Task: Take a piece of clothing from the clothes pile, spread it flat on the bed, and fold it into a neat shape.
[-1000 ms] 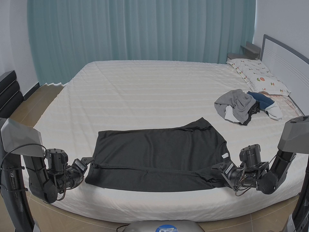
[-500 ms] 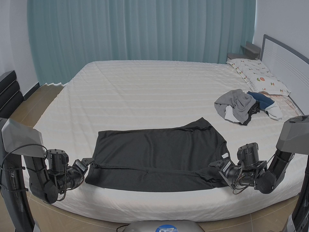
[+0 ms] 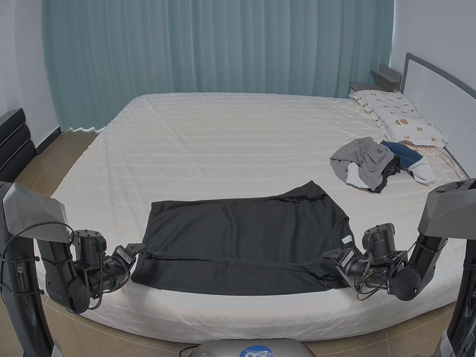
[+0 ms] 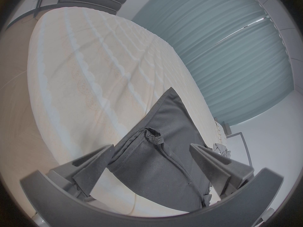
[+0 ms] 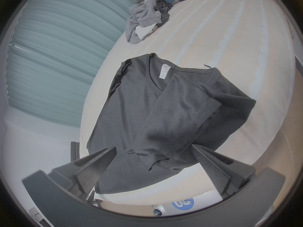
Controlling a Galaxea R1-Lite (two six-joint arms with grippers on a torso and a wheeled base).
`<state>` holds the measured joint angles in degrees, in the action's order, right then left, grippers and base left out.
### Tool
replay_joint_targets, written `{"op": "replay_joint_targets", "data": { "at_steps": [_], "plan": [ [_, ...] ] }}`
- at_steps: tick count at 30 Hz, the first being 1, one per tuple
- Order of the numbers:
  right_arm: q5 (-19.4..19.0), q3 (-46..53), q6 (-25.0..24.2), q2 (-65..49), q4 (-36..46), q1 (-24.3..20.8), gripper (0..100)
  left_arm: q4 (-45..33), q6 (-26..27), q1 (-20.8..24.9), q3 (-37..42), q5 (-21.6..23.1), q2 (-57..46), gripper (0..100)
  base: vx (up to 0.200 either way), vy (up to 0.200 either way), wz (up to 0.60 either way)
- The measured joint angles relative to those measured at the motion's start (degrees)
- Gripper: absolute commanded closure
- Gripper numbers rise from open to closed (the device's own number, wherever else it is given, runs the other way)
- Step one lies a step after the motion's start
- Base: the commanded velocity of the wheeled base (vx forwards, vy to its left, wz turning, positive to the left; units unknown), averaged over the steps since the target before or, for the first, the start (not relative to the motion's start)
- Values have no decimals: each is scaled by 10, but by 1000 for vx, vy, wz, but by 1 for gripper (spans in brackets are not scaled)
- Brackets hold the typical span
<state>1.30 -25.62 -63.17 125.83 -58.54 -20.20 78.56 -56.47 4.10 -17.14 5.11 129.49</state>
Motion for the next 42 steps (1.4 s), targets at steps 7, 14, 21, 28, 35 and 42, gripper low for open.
{"op": "replay_joint_targets", "data": {
  "at_steps": [7, 14, 21, 28, 35, 42],
  "plan": [
    [10, 0, 0, 16, -1, -1, 0, 0, 1, 2, 0, -1, 1, 0, 0, 0, 0],
    [13, -4, -2, 24, -9, 0, 100, 0, 1, 2, -1, -1, 2, 0, 0, 0, 0],
    [29, 9, -3, 20, -25, -2, 100, 0, 2, 2, -1, -1, 2, 0, 0, 0, 0],
    [28, 29, -2, -6, -24, -7, 100, 0, 2, 2, 0, -1, 3, 0, 0, 0, 0],
    [28, 48, 3, -26, -21, -13, 0, 0, 2, 3, 0, -2, 3, 0, 0, 0, 0],
    [23, 58, 22, -14, -24, -13, 0, 3, 10, 6, 1, -3, 6, 0, 0, 0, 0]
  ]
}}
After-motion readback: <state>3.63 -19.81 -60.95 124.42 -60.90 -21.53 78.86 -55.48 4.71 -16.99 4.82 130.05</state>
